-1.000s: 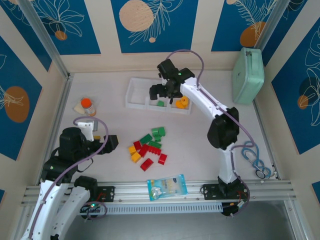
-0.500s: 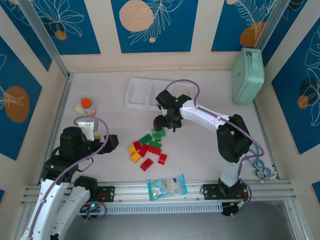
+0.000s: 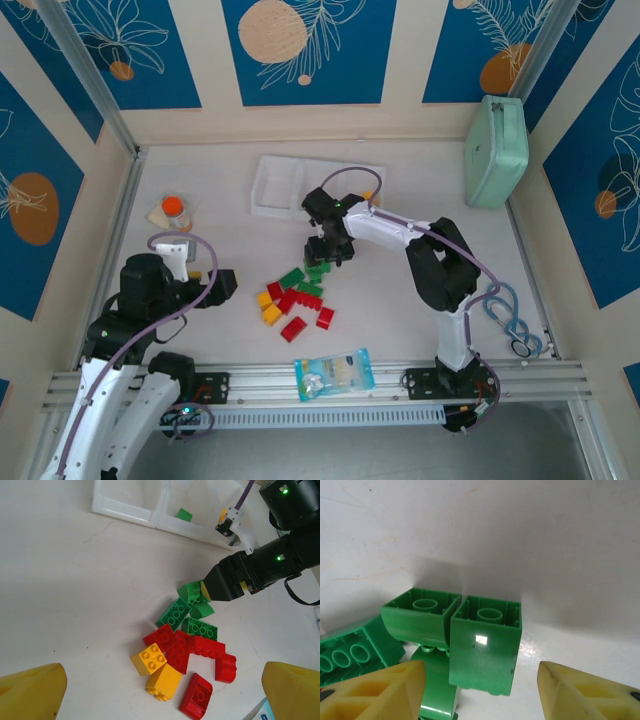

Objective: Sort the legos into containers by color
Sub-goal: Pick up the lego from the center of the table.

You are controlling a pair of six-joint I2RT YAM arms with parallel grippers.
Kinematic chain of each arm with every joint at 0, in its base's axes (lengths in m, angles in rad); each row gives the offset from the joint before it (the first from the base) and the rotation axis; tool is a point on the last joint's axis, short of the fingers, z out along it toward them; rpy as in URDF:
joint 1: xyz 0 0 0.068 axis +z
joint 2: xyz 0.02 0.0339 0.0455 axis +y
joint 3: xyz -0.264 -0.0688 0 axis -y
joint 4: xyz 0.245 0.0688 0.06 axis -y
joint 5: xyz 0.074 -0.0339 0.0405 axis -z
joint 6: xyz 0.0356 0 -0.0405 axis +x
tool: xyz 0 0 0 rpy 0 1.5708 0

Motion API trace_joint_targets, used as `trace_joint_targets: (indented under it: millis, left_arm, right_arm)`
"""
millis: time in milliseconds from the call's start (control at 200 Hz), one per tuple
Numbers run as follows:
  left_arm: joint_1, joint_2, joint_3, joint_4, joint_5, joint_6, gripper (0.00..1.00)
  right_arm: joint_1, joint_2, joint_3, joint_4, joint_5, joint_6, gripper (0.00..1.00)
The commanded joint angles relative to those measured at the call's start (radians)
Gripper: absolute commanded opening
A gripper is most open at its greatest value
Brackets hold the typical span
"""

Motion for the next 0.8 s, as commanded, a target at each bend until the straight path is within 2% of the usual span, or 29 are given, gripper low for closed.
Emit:
trace_joint_targets:
  millis: [0, 360, 650, 795]
  left_arm:
    - [-0.006, -0.007, -0.008, 0.012, 0.019, 0.009, 1.00]
    - [-0.006, -0.007, -0.010, 0.012, 0.017, 0.009, 1.00]
    - [-0.006, -0.007, -0.010, 0.011, 0.016, 0.009, 1.00]
    - [-0.006, -0.007, -0.009, 0.010, 0.014, 0.008, 1.00]
  right_arm:
    - [0.000, 0.028, 0.044, -0.033, 0.024, -0.011, 0.59]
    - [-0.019, 0.067, 0.041, -0.037, 0.068, -0.019, 0.47]
    - [-0.032, 0.085, 0.047, -0.043, 0.065, -0.029, 0.45]
    - [-0.032, 0.074, 0.065, -0.054, 0.062, -0.035, 0.34]
